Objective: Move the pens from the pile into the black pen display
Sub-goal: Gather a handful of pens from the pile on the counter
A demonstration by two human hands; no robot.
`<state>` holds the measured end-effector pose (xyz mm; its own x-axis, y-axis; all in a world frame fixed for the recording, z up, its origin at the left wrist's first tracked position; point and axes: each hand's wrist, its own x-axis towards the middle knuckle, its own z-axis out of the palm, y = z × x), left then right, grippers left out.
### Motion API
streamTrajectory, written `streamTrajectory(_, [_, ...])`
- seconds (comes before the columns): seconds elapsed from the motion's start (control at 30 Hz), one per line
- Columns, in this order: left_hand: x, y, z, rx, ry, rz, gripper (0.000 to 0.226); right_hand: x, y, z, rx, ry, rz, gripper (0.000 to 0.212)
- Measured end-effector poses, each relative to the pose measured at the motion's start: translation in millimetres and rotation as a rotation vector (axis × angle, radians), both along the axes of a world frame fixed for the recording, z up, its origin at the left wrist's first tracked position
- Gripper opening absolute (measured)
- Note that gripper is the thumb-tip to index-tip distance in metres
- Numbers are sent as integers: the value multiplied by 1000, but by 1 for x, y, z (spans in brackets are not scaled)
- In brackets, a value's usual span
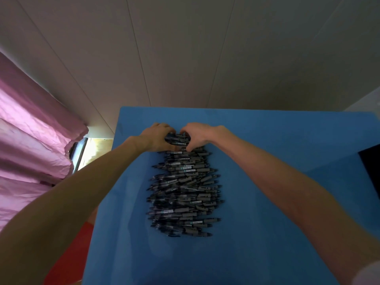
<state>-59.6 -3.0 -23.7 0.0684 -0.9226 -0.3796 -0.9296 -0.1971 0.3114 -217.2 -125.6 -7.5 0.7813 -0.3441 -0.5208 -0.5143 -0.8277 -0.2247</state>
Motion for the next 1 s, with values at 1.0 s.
streamTrajectory(1.0, [-4, -32, -1, 2, -166, -197, 82, -8, -15, -1, -285, -13, 292, 53])
